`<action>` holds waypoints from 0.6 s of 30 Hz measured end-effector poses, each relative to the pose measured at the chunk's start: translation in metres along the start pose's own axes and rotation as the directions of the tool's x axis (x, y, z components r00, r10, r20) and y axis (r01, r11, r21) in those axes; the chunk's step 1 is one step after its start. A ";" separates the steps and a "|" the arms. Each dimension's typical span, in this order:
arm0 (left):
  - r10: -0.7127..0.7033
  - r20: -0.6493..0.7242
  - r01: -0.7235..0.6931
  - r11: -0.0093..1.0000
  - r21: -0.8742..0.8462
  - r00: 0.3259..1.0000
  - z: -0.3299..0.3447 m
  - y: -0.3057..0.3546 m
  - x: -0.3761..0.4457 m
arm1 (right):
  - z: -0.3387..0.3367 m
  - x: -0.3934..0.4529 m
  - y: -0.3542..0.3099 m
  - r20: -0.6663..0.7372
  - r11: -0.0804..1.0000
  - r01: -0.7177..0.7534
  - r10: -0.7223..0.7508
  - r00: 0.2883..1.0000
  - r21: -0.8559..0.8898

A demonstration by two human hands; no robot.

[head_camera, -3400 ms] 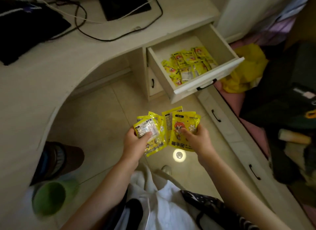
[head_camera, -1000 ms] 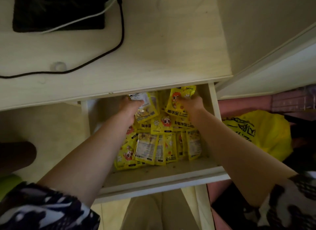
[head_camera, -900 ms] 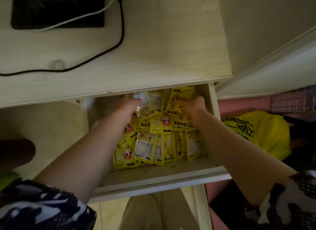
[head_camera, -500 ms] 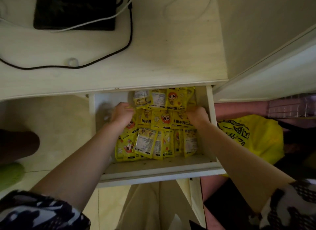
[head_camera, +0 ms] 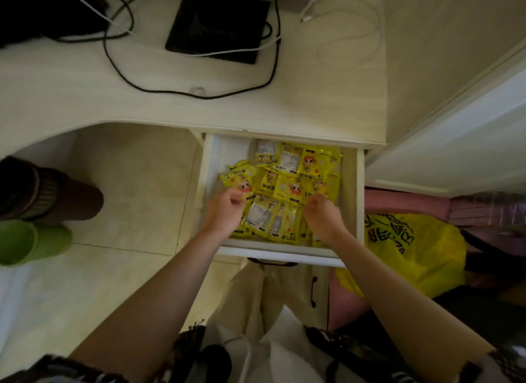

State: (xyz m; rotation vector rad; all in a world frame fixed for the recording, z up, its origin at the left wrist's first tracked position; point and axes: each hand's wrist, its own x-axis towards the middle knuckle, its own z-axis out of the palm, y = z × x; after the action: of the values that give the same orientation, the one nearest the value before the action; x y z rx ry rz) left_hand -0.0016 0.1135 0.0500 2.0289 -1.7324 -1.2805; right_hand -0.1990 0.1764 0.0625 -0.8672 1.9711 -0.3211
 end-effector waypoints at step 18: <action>-0.119 -0.384 0.134 0.991 0.012 0.916 -0.101 -0.120 -0.155 | 0.134 -0.102 -0.092 0.360 0.669 0.638 -0.528 0.769 -0.382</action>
State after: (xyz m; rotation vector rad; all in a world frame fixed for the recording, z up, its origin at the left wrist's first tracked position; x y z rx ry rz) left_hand 0.1630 0.2473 0.1110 2.2596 -1.4748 -0.8084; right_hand -0.0129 0.1967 0.1067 -1.8084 1.5219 -0.0732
